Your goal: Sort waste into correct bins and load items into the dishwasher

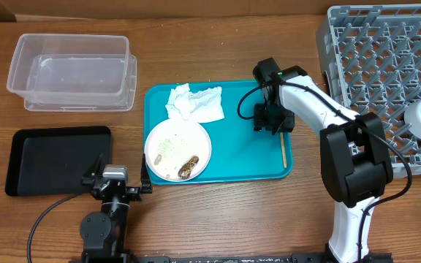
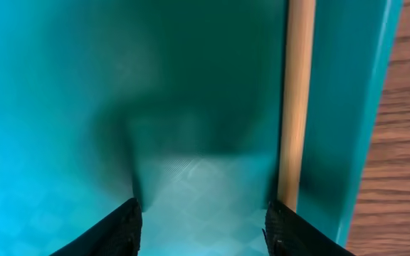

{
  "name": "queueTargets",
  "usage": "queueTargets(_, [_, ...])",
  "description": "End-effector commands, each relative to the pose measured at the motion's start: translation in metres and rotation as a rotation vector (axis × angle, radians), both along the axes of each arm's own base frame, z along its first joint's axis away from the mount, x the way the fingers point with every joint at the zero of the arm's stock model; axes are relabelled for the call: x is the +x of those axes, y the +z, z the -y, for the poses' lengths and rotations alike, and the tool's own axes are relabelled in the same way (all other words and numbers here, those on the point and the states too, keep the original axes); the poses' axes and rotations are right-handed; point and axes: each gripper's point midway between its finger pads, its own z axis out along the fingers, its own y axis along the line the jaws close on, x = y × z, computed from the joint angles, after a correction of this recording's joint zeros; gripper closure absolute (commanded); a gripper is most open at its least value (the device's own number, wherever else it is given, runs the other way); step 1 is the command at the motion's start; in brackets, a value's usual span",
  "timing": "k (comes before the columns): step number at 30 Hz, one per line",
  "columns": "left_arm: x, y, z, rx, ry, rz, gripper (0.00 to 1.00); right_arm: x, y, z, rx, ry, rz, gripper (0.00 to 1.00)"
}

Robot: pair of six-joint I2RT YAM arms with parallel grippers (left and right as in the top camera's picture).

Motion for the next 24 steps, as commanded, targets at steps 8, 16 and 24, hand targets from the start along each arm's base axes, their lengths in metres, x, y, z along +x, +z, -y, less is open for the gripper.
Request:
queueTargets(8, [0.000,0.000,-0.001,0.008,0.004,0.004,0.00,0.003,0.022,-0.002,0.019,-0.014,0.002,0.56])
queueTargets(16, [0.000,0.000,-0.001,0.008,0.004,0.004,0.00,0.017,0.045,-0.004,0.023,0.011,0.036,0.37])
queueTargets(24, [0.000,0.000,-0.001,0.008,0.004,0.004,0.00,0.022,0.031,0.003,-0.017,0.039,0.069,0.26])
